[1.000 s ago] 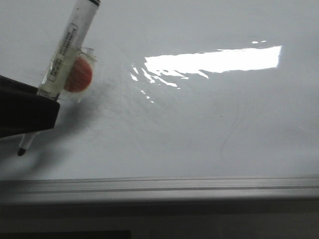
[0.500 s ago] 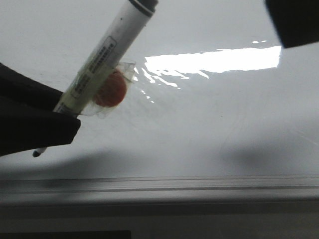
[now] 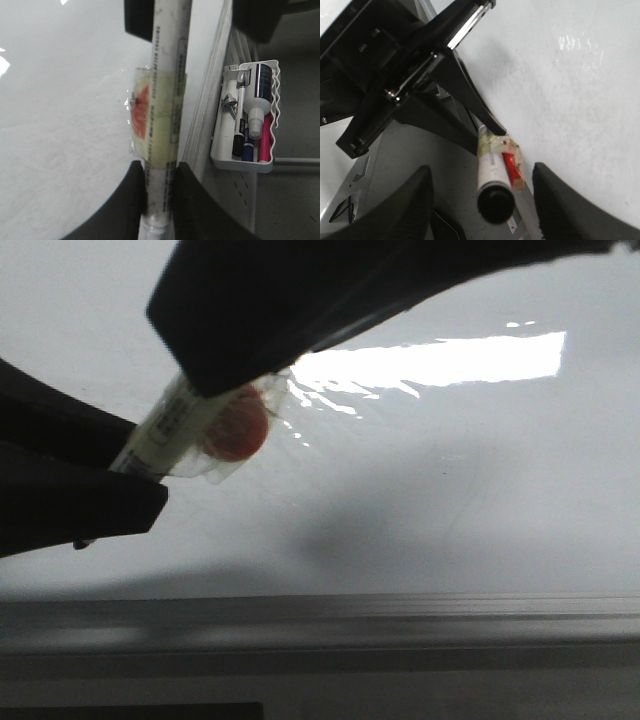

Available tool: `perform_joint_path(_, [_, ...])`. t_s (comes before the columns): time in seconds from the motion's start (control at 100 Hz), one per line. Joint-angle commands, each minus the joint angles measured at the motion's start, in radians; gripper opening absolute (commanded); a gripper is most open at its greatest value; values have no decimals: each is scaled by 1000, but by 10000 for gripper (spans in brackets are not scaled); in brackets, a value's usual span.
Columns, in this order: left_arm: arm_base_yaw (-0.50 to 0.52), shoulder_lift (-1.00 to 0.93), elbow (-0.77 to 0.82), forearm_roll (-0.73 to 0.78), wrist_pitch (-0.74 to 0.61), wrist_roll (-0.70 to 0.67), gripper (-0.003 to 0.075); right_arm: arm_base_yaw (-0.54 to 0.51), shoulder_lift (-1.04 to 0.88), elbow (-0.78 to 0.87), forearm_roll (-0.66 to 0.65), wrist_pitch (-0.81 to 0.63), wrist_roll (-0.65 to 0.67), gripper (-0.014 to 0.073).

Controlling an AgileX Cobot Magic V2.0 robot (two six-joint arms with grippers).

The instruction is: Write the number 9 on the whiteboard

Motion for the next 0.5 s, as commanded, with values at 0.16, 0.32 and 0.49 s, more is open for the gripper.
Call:
perform_joint_path(0.16, [-9,-4,-34,-10,-73,-5,-20,1,48,-68,21,-78,-12,332])
perform_joint_path(0.32, [-9,-4,-34,-10,-73,-5,-20,1,49,-68,21,-82,-12,84])
perform_joint_path(0.49, [-9,-4,-34,-10,-73,-5,5,1,49,-68,21,-77,-12,-71])
